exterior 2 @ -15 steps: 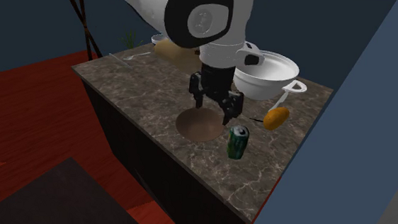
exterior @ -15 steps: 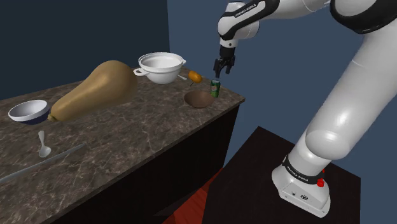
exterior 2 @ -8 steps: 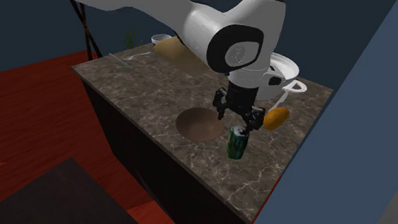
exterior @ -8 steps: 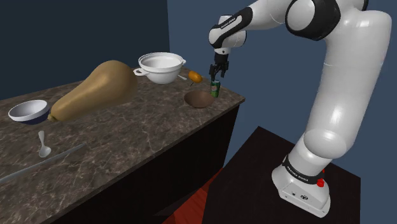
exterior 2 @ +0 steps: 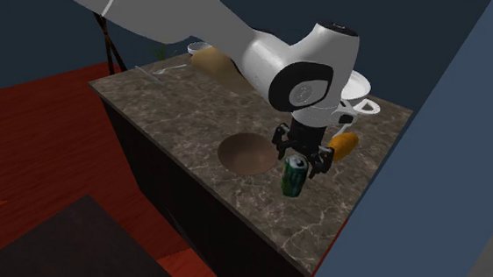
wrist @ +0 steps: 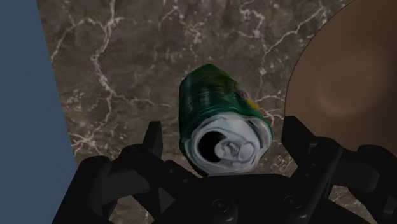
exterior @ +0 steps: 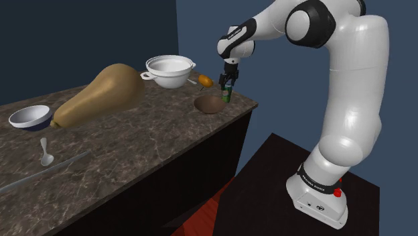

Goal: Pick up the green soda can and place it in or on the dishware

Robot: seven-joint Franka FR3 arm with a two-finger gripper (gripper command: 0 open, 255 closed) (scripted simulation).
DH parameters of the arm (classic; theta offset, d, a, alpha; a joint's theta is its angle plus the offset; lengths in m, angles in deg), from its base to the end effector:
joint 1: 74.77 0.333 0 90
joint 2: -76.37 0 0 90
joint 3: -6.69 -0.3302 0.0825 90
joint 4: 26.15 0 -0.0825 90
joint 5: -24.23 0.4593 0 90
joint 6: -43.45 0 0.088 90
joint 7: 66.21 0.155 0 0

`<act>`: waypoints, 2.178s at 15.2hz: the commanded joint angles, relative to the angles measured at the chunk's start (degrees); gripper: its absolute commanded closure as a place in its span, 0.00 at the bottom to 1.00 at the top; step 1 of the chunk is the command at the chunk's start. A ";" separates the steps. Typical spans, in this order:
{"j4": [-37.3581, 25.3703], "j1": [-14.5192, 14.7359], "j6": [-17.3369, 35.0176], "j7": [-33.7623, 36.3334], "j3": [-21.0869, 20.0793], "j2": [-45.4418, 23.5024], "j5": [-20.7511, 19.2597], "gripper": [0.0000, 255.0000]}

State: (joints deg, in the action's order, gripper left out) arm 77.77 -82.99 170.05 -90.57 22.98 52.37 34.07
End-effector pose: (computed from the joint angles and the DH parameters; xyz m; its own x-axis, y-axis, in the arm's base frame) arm 0.6526 -0.2777 0.2376 0.9966 -0.0823 0.0065 -0.0822 -0.9964 -0.0224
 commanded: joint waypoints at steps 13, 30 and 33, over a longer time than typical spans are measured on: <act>0.57 -0.15 1.59 -0.32 -0.22 -1.04 0.44 1.00; -2.19 0.38 -5.21 0.92 0.61 3.19 -1.32 1.00; -3.24 0.47 -7.16 1.21 0.78 4.14 -1.73 1.00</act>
State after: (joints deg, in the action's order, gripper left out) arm 74.72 -82.63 163.52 -89.57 23.71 56.04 32.53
